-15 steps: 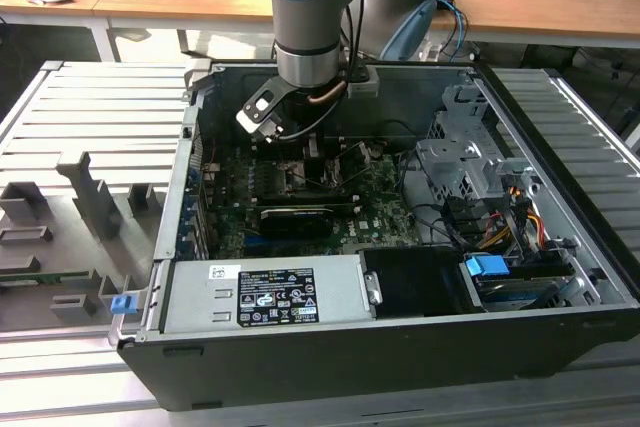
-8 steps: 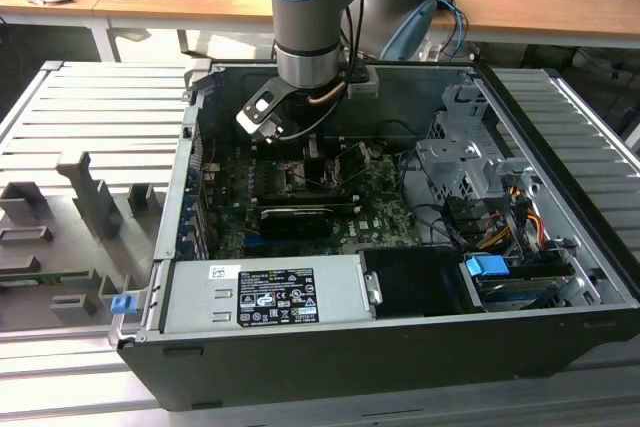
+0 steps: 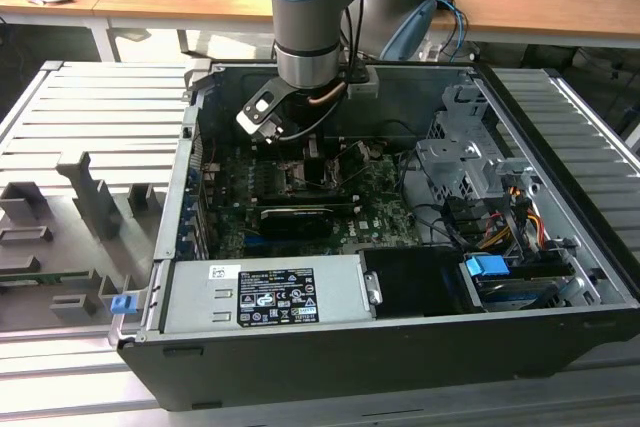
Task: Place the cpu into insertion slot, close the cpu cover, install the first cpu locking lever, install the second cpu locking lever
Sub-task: 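Place the cpu into insertion slot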
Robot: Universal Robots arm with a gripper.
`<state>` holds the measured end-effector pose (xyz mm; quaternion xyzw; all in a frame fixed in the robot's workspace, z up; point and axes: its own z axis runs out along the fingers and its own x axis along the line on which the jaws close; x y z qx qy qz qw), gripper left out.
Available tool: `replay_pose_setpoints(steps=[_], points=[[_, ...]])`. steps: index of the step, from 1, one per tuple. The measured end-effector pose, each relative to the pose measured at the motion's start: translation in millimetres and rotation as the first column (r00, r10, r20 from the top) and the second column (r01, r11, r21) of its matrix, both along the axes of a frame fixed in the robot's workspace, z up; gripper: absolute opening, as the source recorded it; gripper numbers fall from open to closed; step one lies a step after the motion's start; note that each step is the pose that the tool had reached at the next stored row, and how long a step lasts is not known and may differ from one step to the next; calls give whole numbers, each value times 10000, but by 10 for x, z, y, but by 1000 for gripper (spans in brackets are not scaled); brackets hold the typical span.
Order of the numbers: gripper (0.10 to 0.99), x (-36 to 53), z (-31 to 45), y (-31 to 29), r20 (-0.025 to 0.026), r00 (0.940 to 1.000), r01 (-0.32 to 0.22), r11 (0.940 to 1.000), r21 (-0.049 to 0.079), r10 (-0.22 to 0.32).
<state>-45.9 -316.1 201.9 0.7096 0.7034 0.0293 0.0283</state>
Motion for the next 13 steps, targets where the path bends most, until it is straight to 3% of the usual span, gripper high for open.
replay_pose_setpoints(steps=[4, 8, 13], points=[[600, 1, -1, 1, 1, 10000, 7, 10000, -31, -7], [600, 1, 0, 0, 0, 10000, 22, 9998, -213, -22], [600, 1, 33, 0, 0, 10000, 26, 10000, -87, -26]])
